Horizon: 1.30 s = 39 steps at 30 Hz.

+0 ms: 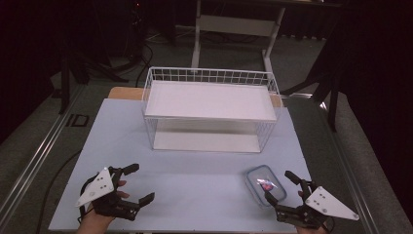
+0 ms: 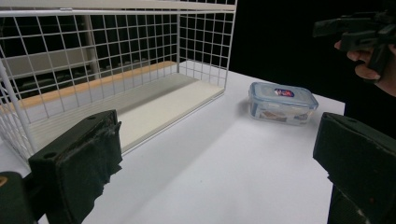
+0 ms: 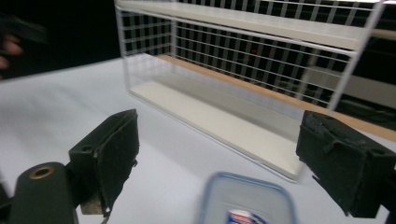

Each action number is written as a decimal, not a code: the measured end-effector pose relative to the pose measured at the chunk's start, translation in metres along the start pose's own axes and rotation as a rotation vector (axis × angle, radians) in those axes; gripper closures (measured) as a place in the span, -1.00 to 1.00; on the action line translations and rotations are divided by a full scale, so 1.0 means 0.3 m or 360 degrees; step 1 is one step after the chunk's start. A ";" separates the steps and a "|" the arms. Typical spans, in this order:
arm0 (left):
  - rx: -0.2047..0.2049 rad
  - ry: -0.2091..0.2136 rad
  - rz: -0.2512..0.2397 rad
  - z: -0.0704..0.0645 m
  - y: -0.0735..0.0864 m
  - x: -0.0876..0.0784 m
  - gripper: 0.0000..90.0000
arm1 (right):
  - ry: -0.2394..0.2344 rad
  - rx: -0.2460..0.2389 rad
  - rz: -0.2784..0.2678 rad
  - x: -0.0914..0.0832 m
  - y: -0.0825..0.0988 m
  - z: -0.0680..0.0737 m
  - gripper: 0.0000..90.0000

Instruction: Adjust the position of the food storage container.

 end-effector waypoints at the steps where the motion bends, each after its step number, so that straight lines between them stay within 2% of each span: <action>1: 0.0004 -0.0001 -0.0002 0.000 -0.001 -0.001 -0.96 | -0.0023 0.0010 -0.0005 -0.002 -0.007 0.007 -0.71; 4: 0.0008 -0.0005 -0.0007 -0.002 -0.004 -0.001 -0.96 | -0.0029 0.0011 -0.0006 -0.004 -0.013 0.012 -0.71; 5: 0.0008 -0.0002 -0.0016 -0.002 -0.007 0.000 -0.96 | -0.0054 -0.0005 0.0000 -0.009 -0.031 0.030 -0.72; 7: 0.0003 -0.0004 -0.0014 -0.002 -0.006 0.001 -0.96 | -0.0078 0.0008 -0.0005 -0.012 -0.045 0.038 -0.73; 9: 0.0003 -0.0006 -0.0013 0.000 -0.004 0.003 -0.96 | -0.0066 0.0009 -0.0002 -0.013 -0.056 0.037 -0.73; 10: 0.0000 -0.0007 -0.0014 0.001 -0.004 0.003 -0.96 | -0.0109 0.0028 -0.0012 -0.018 -0.074 0.039 -0.73; 13: -0.0001 -0.0005 -0.0017 0.001 -0.004 0.003 -0.96 | -0.0153 0.0059 -0.0015 -0.021 -0.085 0.037 -0.71; 14: 0.0004 -0.0005 -0.0016 0.001 -0.003 0.002 -0.96 | -0.0139 0.0035 0.0042 -0.024 -0.077 0.030 -0.70; 15: 0.0002 -0.0003 -0.0018 0.000 -0.003 0.003 -0.96 | -0.0132 0.0027 0.0064 -0.026 -0.071 0.025 -0.70; 18: 0.0010 -0.0004 -0.0014 -0.002 -0.003 0.005 -0.96 | -0.0134 0.0072 0.0131 -0.038 -0.034 0.006 -0.67; 20: 0.0012 0.0003 -0.0014 -0.005 -0.004 0.007 -0.96 | -0.0159 0.0120 0.0175 -0.048 -0.002 -0.007 -0.48; 22: 0.0012 0.0003 -0.0014 -0.005 -0.004 0.007 -0.96 | -0.0168 0.0135 0.0190 -0.055 0.015 -0.016 -0.48; 23: 0.0015 0.0002 -0.0012 -0.008 -0.003 0.009 -0.96 | -0.0151 0.0149 0.0246 -0.069 0.055 -0.037 -0.27; 25: 0.0016 0.0006 -0.0010 -0.009 -0.003 0.012 -0.96 | -0.0123 0.0138 0.0296 -0.083 0.090 -0.054 -0.06; 27: 0.0016 0.0008 -0.0007 -0.009 -0.002 0.014 -0.96 | -0.0105 0.0129 0.0358 -0.092 0.124 -0.067 0.00; 29: 0.0017 0.0010 -0.0004 -0.010 -0.002 0.015 -0.96 | -0.0102 0.0136 0.0404 -0.101 0.154 -0.077 0.15; 33: 0.0016 0.0012 -0.0002 -0.011 -0.002 0.017 -0.96 | -0.0112 0.0160 0.0509 -0.117 0.215 -0.091 0.60; 36: 0.0018 0.0016 0.0001 -0.013 -0.002 0.019 -0.96 | -0.0142 0.0185 0.0613 -0.127 0.269 -0.099 0.86; 38: 0.0023 0.0018 0.0007 -0.014 -0.001 0.021 -0.96 | -0.0135 0.0186 0.0665 -0.130 0.299 -0.112 0.99; 39: 0.0029 0.0019 0.0010 -0.014 0.000 0.022 -0.96 | -0.0140 0.0196 0.0683 -0.131 0.309 -0.114 0.99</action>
Point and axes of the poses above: each handheld gripper's, and its own axes: x roughly forward along the jaws, y roughly out of its underside, z roughly to its left, the point moved 8 cm from there along x, roughly forward along the jaws, and after that the axes turned 3 degrees about -y, right-handed, at the moved point
